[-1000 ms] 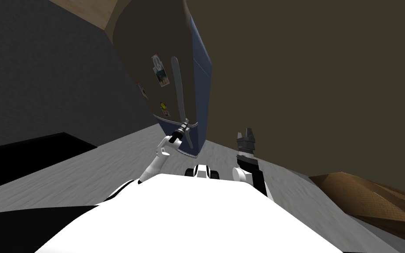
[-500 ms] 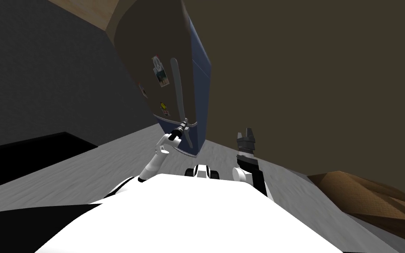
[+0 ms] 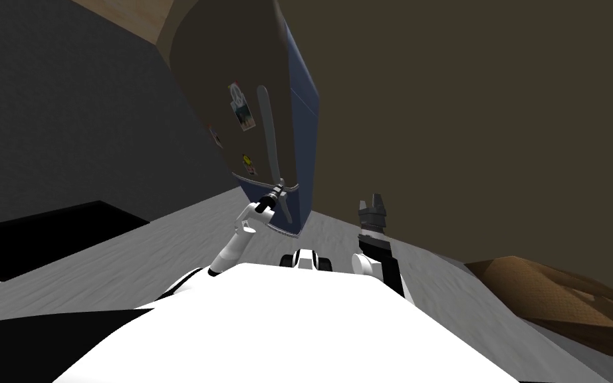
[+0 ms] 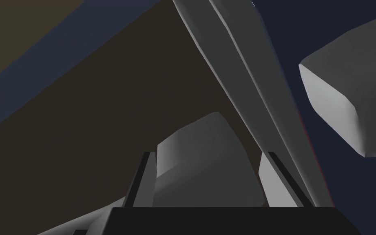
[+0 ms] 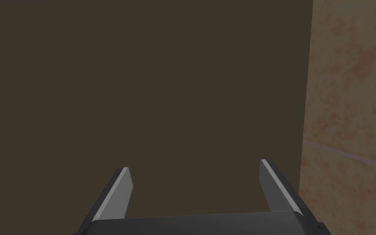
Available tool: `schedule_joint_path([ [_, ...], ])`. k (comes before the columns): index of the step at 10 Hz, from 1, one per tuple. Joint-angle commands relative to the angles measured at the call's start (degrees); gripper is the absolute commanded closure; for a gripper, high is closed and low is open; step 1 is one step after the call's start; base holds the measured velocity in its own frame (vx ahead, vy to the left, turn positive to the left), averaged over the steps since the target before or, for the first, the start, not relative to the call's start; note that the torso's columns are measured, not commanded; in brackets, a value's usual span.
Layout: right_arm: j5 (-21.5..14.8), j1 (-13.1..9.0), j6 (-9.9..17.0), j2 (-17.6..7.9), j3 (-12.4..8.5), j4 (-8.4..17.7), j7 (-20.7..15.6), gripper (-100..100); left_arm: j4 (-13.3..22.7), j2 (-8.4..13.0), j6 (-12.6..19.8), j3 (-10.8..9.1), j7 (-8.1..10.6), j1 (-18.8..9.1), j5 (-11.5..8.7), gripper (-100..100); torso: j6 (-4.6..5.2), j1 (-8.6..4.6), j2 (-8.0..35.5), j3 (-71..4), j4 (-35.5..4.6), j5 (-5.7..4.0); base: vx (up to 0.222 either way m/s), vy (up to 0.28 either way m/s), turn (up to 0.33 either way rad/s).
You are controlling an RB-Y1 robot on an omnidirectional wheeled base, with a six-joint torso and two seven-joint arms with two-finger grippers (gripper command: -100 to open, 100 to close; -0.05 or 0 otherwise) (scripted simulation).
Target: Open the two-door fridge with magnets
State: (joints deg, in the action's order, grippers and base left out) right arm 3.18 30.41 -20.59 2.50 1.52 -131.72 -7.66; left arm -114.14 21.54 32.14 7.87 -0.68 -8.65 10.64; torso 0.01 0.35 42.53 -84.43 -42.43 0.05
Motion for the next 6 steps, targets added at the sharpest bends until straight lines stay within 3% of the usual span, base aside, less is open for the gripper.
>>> schedule_joint_path([
  [1,0.0,0.0,0.0,0.0,0.0,0.0,0.0,0,-1.6,1.0,-0.1,1.58,-0.10,0.2,-1.2,100,-0.13,0.43,0.3,0.2,-0.1,0.15,-0.167,0.283,-0.105],
  [4,0.0,0.0,0.0,0.0,0.0,0.0,0.0,0,-5.0,3.0,-0.4,4.89,-0.32,1.1,-3.5,100,-0.37,0.22,-0.1,-0.1,-0.2,0.01,-0.203,0.285,-0.082],
  [6,0.0,0.0,0.0,0.0,0.0,0.0,0.0,0,-6.1,3.6,-0.5,5.99,-0.39,1.4,-4.3,100,-0.45,0.04,-0.3,-0.2,-0.3,-0.05,-0.169,0.264,-0.056],
])
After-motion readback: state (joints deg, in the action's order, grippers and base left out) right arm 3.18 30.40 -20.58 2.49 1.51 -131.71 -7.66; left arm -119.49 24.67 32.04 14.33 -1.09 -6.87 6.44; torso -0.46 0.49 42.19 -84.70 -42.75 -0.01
